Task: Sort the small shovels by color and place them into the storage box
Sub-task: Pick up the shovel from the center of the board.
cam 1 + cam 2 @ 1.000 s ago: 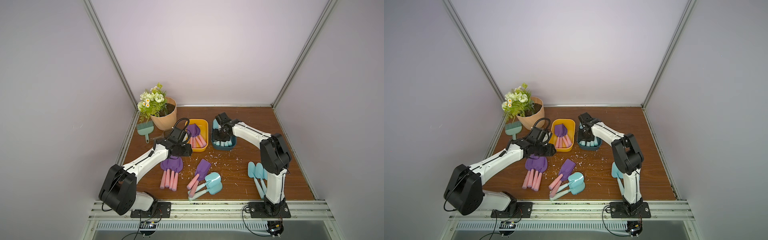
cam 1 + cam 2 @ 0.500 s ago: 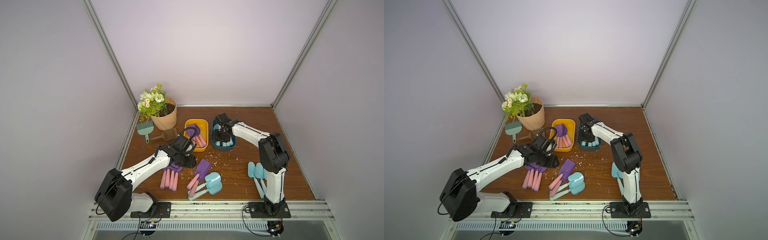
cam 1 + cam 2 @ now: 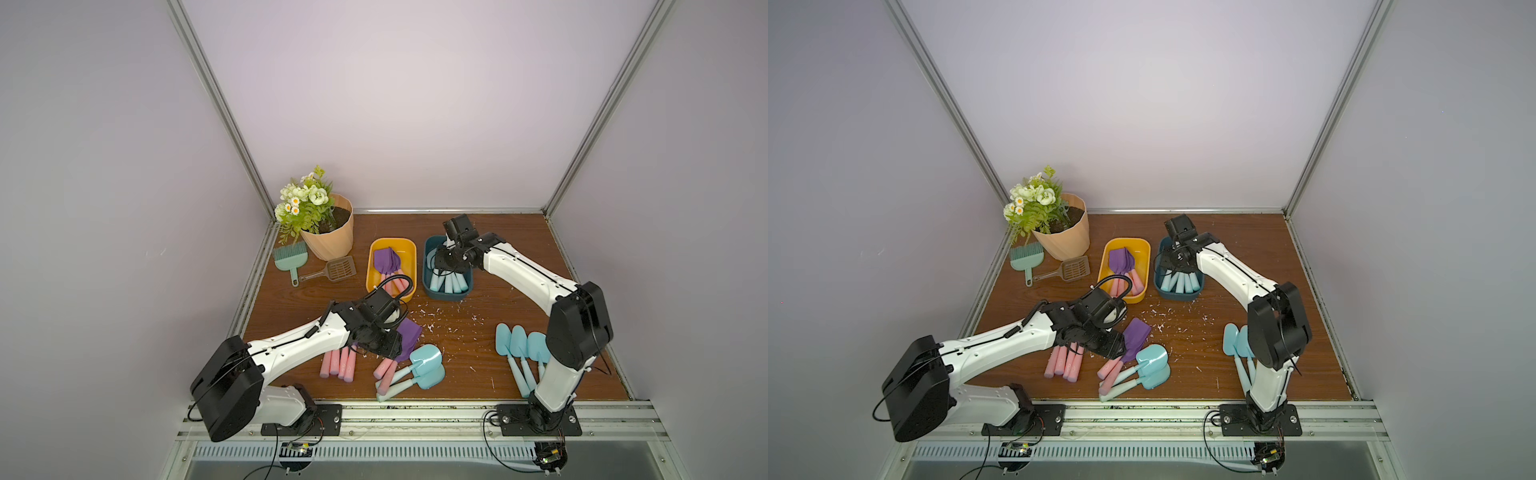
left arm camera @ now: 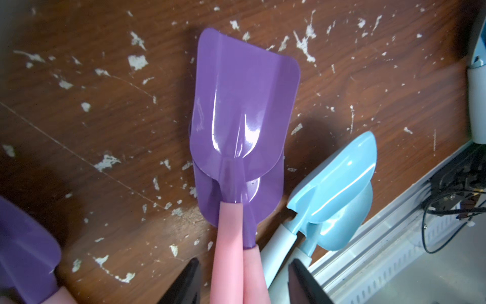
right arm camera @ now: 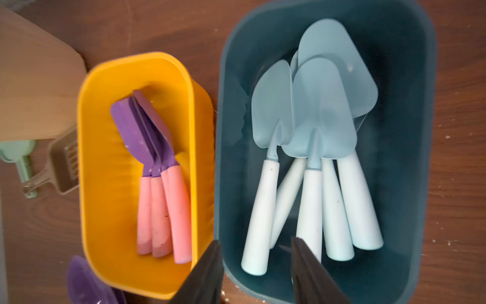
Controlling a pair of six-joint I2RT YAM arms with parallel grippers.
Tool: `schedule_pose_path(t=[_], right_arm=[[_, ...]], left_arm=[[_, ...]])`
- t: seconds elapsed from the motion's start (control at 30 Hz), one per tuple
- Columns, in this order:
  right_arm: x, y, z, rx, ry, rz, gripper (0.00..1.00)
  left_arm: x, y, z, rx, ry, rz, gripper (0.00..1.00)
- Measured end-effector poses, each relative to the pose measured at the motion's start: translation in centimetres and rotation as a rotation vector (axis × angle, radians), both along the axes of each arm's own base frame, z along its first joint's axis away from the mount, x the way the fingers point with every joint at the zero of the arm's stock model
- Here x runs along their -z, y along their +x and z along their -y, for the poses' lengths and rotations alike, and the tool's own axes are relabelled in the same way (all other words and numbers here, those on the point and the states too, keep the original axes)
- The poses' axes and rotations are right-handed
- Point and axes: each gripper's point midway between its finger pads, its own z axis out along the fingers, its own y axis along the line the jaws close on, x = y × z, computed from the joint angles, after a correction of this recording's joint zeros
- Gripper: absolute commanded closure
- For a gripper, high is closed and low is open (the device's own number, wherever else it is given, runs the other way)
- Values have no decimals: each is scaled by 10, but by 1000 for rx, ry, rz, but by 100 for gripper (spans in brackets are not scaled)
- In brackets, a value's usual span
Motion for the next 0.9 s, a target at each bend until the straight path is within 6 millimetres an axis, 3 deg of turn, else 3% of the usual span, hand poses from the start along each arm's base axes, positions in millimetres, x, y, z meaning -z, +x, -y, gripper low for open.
schedule_pose_path(t=[0.1,0.37,0.53,0.73,0.9], right_arm=[[-3,-8,5,4,9,8,53],[29,-27,16,15,-27,-65,53],[23,-34,22,25,-17,-52,53],[14,-34,22,35,8,-28,53],[15,-35,22,38,8,-30,53]], left_arm=[[6,-2,-2,-5,16,-18,47],[30,-6,-7,10,83,-73,58],[43,-10,-12,16,120,-94,64],[50,-11,-14,27,138,-107,88],[46,-9,-14,37,143,-97,96]])
